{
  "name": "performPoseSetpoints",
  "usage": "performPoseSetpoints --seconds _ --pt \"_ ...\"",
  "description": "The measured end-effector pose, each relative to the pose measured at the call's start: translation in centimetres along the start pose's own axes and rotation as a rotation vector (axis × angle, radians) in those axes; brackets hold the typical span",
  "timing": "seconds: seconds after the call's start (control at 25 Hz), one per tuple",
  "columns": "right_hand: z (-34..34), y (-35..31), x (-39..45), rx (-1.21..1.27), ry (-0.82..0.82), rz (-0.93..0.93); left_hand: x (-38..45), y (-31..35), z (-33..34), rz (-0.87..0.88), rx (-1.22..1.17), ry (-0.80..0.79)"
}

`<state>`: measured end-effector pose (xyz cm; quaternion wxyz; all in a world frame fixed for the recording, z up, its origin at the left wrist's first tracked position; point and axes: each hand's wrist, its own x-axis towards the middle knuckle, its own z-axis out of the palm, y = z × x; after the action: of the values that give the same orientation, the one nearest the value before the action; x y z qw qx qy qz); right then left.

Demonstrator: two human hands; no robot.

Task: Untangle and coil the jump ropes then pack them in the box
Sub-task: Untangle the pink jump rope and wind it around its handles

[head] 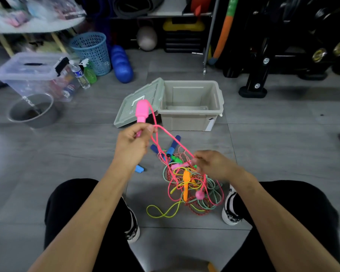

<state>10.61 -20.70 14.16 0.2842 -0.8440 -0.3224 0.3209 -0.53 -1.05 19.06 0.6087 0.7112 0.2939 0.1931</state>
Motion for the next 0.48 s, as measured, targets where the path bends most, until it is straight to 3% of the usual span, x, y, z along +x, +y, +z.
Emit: performPoseSetpoints --seconds 0.08,0.12,0.2,0.24,0.36,0.48 --pt "0.0 0.3 0.0 -0.11 0.057 -0.006 0.6 -1.1 -0.8 -0.074 0.246 -0.028" --pt "0.0 -0.1 -0.2 -0.094 0.13 -0.076 0.8 -1.7 -1.0 -0.133 0.475 -0.119" --pt "-0.6 -1.6 -1.1 0.045 0.282 -0.236 0.8 -2.9 -0.9 -0.195 0.928 -0.335" --pt "-0.9 -2.3 -1.6 0.103 0.316 -0.297 0.5 -3.0 -0.6 -0.191 1.025 -0.359" --pt "-0.9 -3.2 -2.0 0.065 0.252 -0.379 -0.5 -2.2 0.4 0.016 0.735 -0.301" --pt "-0.3 -3.3 -1.6 0.043 0.225 -0.415 -1.2 -1.5 1.2 0.19 0.448 -0.412"
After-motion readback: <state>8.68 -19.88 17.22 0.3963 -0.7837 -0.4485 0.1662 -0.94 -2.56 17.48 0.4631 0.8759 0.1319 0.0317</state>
